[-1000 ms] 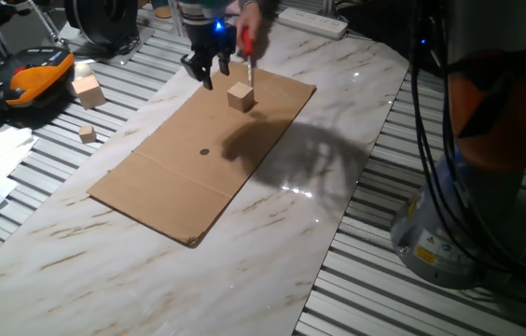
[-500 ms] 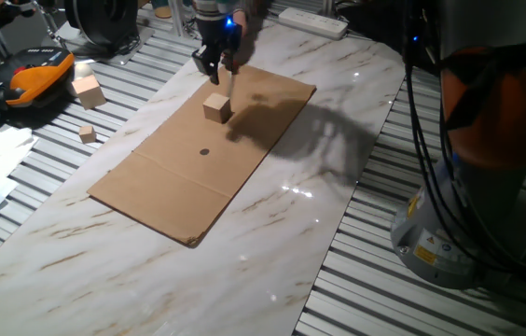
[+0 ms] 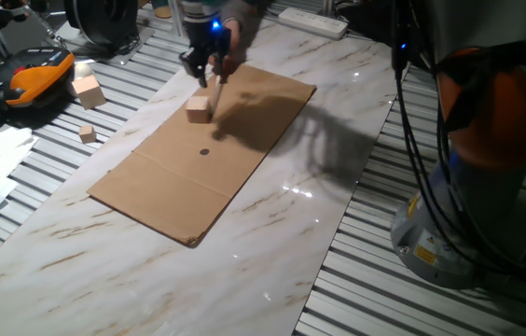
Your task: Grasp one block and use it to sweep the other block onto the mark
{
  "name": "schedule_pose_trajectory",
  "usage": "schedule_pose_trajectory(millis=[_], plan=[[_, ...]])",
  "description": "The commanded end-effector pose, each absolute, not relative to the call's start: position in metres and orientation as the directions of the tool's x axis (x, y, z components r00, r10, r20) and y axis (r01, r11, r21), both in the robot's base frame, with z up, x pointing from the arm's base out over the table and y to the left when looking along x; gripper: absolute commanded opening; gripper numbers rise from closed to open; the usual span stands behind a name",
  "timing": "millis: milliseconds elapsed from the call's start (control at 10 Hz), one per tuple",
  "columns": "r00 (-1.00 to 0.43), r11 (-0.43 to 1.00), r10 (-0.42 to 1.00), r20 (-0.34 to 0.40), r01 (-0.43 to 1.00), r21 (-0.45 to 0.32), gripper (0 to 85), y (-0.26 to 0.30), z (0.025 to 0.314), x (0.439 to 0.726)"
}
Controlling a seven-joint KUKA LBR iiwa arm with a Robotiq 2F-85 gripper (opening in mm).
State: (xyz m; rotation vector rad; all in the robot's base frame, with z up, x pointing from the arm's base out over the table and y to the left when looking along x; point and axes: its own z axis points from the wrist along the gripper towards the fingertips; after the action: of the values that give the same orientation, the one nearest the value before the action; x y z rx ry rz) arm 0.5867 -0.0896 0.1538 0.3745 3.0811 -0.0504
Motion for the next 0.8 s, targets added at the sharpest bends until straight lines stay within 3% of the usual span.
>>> schedule_pose_trajectory(millis=[0, 200, 300, 700], plan=[[-0.966, 0.966, 0.254, -0.041, 0.256, -0.036, 51.0, -0.074, 0.154, 0.590], [-0.958, 0.957, 0.285, -0.033, 0.287, -0.047, 51.0, -0.057, 0.157, 0.597], [-0.956, 0.955, 0.291, -0.031, 0.292, -0.042, 68.0, -0.054, 0.156, 0.601], [-0.957, 0.958, 0.287, -0.033, 0.287, -0.019, 68.0, -0.062, 0.148, 0.610]])
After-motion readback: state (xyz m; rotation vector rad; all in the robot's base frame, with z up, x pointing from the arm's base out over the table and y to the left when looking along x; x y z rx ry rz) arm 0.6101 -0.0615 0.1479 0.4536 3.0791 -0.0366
